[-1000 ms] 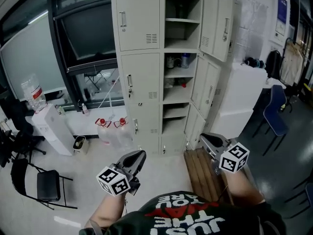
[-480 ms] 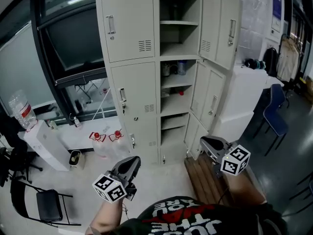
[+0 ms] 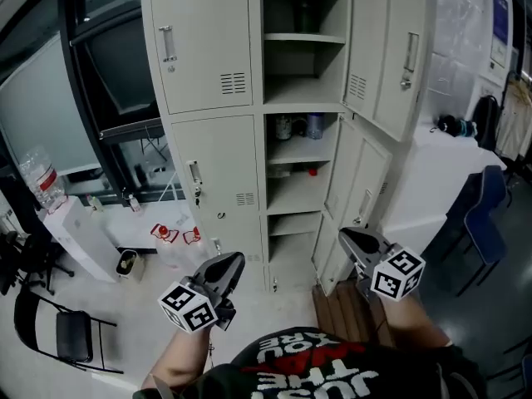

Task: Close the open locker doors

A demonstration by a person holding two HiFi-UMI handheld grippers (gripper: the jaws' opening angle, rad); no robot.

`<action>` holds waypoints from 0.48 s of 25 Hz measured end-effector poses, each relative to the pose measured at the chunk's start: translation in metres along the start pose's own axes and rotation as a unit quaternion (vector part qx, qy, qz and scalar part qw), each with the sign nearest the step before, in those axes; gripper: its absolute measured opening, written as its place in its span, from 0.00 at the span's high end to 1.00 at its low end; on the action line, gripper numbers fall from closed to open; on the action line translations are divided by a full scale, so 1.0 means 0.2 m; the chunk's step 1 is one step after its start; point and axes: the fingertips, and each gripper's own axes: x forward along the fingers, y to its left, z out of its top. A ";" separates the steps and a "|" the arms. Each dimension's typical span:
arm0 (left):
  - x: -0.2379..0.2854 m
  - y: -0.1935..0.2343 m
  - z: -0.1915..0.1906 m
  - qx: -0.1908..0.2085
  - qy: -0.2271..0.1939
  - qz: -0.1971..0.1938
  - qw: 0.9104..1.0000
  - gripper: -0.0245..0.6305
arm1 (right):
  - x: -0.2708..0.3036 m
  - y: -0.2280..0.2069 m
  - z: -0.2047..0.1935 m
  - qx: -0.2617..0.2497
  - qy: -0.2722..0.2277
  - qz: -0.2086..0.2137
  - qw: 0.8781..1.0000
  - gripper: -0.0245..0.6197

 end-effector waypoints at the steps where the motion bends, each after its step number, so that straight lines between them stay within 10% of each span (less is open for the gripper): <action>1: 0.07 -0.01 0.00 -0.001 -0.004 0.005 1.000 0.95 | 0.01 -0.05 0.01 -0.003 0.003 0.009 1.000 0.90; 12: 0.58 -0.09 0.07 0.012 -0.014 0.021 1.000 0.95 | -0.04 -0.40 0.26 -0.015 -0.022 0.056 0.998 0.90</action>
